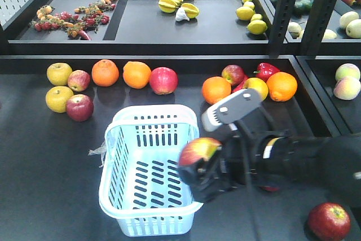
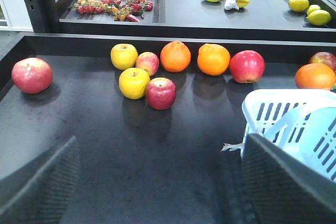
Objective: Pick three apples into basket with both arms
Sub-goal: 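Carry the apple over the basket and open the right gripper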
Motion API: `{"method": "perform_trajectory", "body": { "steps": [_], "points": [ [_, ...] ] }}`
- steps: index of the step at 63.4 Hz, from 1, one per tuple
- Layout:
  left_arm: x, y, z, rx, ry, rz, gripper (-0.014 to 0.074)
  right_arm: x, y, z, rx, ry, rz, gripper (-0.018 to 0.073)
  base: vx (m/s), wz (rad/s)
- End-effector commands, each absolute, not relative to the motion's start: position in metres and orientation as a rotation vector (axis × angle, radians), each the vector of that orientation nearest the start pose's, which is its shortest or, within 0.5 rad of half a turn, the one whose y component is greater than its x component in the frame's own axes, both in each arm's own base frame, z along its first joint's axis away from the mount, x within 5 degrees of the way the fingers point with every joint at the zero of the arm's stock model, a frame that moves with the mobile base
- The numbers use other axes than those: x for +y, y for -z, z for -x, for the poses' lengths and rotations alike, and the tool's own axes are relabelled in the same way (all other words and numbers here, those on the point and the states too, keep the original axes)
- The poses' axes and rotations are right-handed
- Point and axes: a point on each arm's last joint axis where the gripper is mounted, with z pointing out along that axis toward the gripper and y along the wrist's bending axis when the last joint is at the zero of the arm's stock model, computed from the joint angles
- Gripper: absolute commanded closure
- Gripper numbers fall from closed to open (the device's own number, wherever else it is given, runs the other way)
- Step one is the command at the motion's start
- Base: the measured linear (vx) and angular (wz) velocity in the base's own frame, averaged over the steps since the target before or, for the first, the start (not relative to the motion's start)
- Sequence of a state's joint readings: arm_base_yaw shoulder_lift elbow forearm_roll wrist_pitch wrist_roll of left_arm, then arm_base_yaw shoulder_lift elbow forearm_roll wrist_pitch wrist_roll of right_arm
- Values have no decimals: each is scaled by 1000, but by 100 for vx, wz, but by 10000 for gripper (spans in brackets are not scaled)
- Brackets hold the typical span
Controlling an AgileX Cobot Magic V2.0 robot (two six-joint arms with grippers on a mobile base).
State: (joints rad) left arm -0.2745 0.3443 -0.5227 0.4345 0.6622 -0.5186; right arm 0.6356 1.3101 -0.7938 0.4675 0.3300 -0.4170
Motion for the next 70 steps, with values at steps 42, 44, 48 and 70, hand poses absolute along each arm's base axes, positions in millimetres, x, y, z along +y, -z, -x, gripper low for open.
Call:
{"method": "perform_trajectory", "body": {
  "steps": [42,44,48,70],
  "points": [
    [3,-323,-72,1838,64,57,4,245,-231,-260,2155,-487,833,-43,0,0],
    [3,-323,-72,1838,64,57,4,245,-231,-260,2155,-487,833,-63,0,0],
    [3,-323,-72,1838,64,57,4,245,-231,-260,2155,-487,833,-90,0,0],
    [3,-323,-72,1838,64,57,4,244,-233,-259,2146,-476,854,-104,0,0]
  ]
}}
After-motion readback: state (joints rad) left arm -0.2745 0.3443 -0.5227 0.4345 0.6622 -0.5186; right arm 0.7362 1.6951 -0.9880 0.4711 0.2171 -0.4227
